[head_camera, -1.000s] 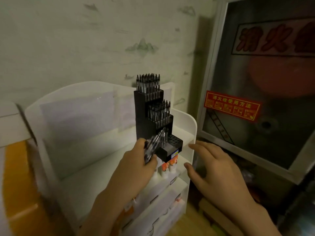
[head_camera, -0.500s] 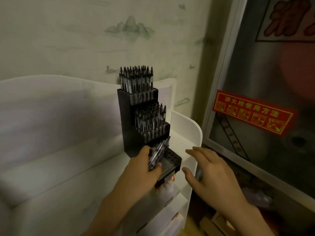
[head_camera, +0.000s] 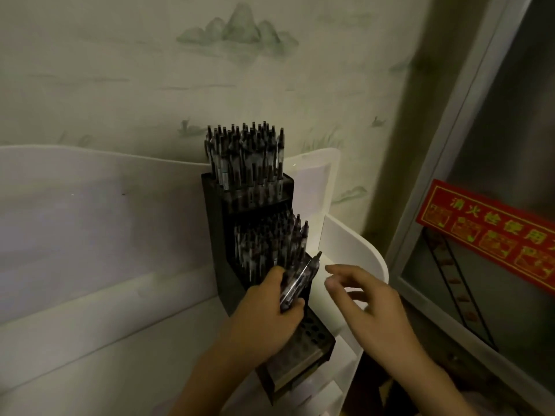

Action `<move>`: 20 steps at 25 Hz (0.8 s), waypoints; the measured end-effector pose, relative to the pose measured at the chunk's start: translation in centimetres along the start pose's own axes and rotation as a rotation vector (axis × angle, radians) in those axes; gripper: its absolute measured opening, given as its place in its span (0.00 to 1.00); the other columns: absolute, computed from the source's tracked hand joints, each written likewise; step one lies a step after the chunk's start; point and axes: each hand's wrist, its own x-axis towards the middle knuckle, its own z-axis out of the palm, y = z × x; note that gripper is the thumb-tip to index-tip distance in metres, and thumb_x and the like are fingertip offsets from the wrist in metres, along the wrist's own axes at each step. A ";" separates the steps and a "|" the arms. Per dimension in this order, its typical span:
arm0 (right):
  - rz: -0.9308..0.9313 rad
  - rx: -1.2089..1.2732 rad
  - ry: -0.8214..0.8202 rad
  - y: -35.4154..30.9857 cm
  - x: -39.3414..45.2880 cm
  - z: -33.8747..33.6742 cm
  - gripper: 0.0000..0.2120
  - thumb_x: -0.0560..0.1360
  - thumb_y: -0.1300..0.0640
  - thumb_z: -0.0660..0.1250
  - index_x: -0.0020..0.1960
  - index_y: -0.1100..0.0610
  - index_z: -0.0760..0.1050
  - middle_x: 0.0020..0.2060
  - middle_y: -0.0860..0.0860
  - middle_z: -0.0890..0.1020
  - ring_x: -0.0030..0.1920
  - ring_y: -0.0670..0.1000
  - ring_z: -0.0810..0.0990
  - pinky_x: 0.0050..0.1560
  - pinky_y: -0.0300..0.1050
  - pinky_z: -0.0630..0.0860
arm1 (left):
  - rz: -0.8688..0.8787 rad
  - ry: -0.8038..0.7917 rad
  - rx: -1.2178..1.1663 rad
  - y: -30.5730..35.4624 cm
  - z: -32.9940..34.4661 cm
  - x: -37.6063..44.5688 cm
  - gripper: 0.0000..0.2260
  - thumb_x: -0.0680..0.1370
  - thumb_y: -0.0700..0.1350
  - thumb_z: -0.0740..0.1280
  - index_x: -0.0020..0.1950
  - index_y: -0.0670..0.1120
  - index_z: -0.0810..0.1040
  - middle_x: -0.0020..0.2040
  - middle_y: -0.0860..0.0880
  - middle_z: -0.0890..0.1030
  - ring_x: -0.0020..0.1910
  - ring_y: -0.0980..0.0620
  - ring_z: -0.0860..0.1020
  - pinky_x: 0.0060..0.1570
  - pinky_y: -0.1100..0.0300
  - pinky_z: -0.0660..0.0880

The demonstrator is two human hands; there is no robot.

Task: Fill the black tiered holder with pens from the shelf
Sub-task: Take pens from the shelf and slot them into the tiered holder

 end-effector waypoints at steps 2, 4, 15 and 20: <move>0.070 0.278 -0.043 -0.1 1.6 0.5 0.10 0.72 0.47 0.70 0.53 0.47 0.82 0.41 0.43 0.85 0.46 0.43 0.82 0.47 0.36 0.79 | -0.011 0.000 -0.007 0.0 0.3 0.5 0.07 0.78 0.49 0.66 0.51 0.53 0.68 0.37 0.53 0.75 0.32 0.64 0.75 0.29 0.72 0.68; 0.156 0.489 -0.105 0.1 2.9 0.7 0.12 0.68 0.49 0.72 0.49 0.52 0.84 0.39 0.50 0.86 0.42 0.50 0.84 0.43 0.41 0.81 | -0.037 0.005 -0.013 0.0 0.7 0.8 0.07 0.78 0.50 0.66 0.52 0.54 0.69 0.38 0.53 0.76 0.31 0.62 0.75 0.29 0.72 0.68; 0.239 0.660 0.020 1.7 6.6 -2.6 0.14 0.67 0.53 0.72 0.50 0.57 0.83 0.40 0.54 0.86 0.41 0.51 0.86 0.45 0.42 0.83 | -0.160 0.055 0.112 -0.9 -0.6 -0.7 0.08 0.78 0.56 0.64 0.54 0.57 0.69 0.41 0.58 0.77 0.35 0.64 0.76 0.29 0.71 0.67; -0.020 0.206 0.005 2.8 4.5 0.5 0.07 0.68 0.49 0.72 0.43 0.39 0.79 0.38 0.34 0.83 0.41 0.37 0.82 0.45 0.29 0.74 | -0.175 0.142 0.058 -1.3 -1.3 -1.8 0.05 0.79 0.53 0.64 0.52 0.57 0.70 0.37 0.57 0.76 0.33 0.67 0.75 0.28 0.72 0.66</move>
